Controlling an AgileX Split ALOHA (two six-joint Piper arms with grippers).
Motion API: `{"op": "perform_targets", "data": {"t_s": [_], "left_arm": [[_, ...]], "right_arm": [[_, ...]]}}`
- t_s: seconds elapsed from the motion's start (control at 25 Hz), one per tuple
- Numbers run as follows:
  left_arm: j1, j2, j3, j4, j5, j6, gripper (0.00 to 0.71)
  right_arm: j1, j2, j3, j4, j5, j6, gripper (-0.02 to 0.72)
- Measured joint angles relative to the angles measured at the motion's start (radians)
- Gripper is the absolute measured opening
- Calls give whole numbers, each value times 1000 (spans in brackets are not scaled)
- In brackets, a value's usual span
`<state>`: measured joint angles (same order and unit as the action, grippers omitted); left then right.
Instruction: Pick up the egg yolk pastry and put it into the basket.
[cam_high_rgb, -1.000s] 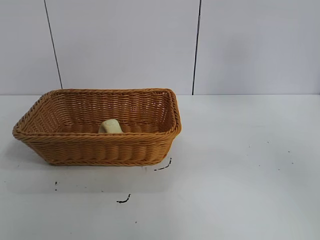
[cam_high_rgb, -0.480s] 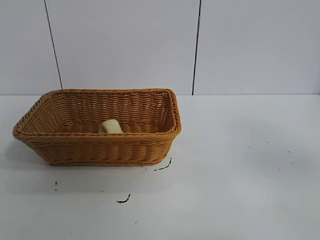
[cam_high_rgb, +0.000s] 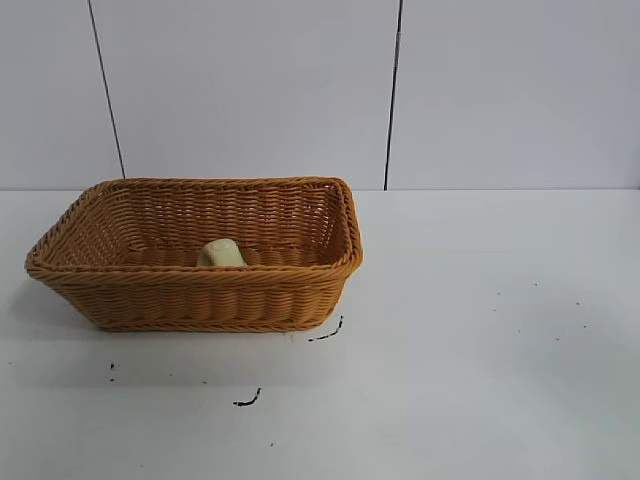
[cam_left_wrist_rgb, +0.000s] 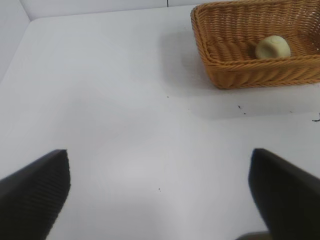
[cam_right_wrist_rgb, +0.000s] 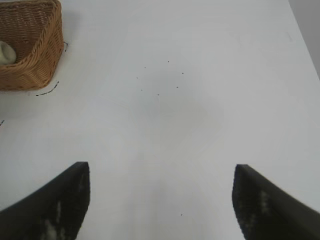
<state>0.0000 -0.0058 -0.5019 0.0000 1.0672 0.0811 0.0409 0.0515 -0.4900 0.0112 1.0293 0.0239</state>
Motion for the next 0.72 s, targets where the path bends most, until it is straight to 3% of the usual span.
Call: {"op": "perform_targets", "data": {"t_s": [0.72], "left_arm": [[0,0,0,0,0,0,697]], "right_arm": [[0,-55,0,0,0,0,561]]}}
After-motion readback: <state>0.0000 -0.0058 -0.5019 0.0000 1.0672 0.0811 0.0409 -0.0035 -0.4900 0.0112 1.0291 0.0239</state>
